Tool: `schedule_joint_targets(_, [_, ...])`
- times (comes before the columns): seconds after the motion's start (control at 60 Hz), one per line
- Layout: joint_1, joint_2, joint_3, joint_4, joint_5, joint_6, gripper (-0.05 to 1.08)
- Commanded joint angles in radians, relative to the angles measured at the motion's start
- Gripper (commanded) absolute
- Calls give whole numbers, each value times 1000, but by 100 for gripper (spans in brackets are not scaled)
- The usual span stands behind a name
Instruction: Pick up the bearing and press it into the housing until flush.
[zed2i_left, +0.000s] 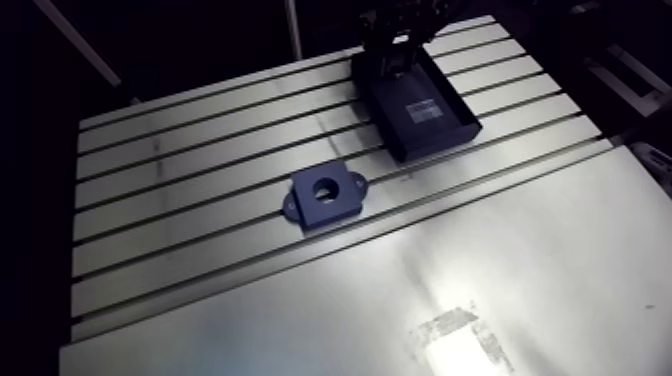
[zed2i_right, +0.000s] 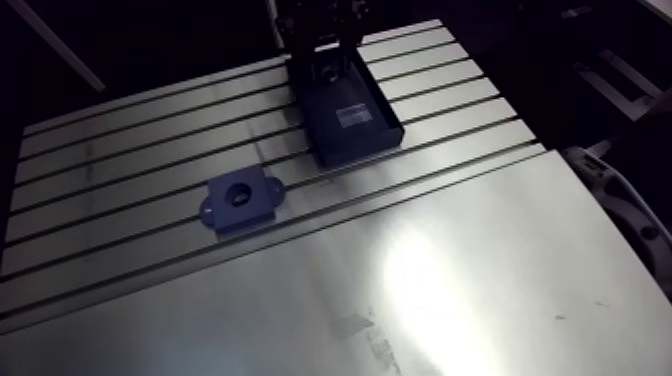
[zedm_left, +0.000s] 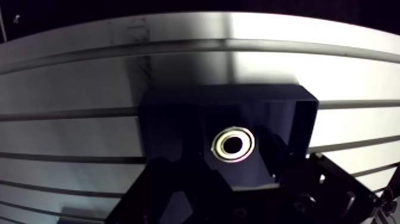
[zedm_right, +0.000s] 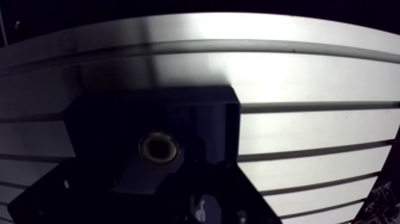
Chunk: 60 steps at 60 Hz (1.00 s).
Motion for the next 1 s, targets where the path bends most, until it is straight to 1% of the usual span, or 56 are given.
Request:
schedule_joint_targets(0.017, [0,-1,5,-3,0,0,44])
schedule_joint_targets(0.15, [-1,-1,7,-3,-1,0,45])
schedule_joint_targets(0.233, [-1,-1,7,-5,-1,0,48])
schedule_joint_targets(0.433, [-1,-1,5,-5,-1,2,50])
schedule_joint_targets(1.0, [0,-2,2,-5,-1,2,51])
